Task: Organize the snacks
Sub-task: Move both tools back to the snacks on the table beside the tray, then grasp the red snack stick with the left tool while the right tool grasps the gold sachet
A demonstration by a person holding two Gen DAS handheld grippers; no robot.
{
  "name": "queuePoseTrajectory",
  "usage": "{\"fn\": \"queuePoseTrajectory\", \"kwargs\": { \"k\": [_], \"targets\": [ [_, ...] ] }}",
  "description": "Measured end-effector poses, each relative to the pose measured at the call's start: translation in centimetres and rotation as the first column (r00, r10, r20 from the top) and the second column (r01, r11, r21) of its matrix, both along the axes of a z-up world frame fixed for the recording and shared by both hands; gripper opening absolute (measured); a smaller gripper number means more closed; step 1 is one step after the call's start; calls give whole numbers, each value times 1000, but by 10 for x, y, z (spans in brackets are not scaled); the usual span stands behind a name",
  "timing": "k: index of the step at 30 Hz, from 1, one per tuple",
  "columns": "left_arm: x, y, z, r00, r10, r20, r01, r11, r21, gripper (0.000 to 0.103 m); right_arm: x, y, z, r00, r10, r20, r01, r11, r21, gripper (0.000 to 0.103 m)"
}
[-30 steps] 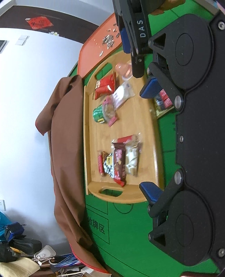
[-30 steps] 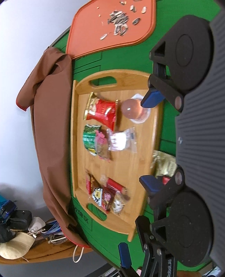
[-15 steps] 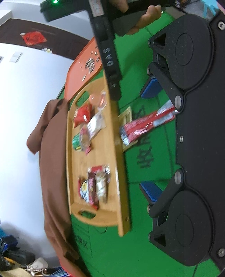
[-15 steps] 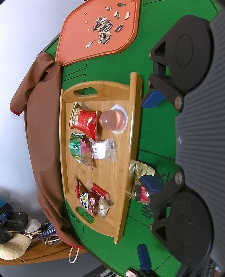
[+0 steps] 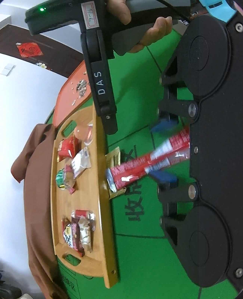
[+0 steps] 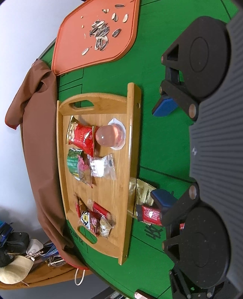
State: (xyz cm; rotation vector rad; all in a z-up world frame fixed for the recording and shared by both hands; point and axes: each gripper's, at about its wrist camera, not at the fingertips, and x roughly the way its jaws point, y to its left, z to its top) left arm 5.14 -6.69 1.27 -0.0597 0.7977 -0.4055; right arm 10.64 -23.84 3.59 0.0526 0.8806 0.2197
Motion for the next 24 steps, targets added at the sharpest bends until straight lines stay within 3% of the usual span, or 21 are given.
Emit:
{"fn": "queuePoseTrajectory", "kwargs": {
  "k": [5,13,22,24],
  "targets": [
    [-1,6,0,1000,-6,1,6,1000,8,25,-1,0,-3,1000,2,-9,-1,1000,11,90],
    [0,37,1,997,71,29,-73,996,61,25,3,8,-8,1000,12,-22,-11,1000,19,90],
    [1,72,0,986,162,49,-166,982,92,32,10,33,-11,998,52,-24,-51,998,35,91],
    [0,77,0,984,172,54,-177,980,96,35,12,41,-12,998,60,-18,-60,997,38,95]
  ]
}}
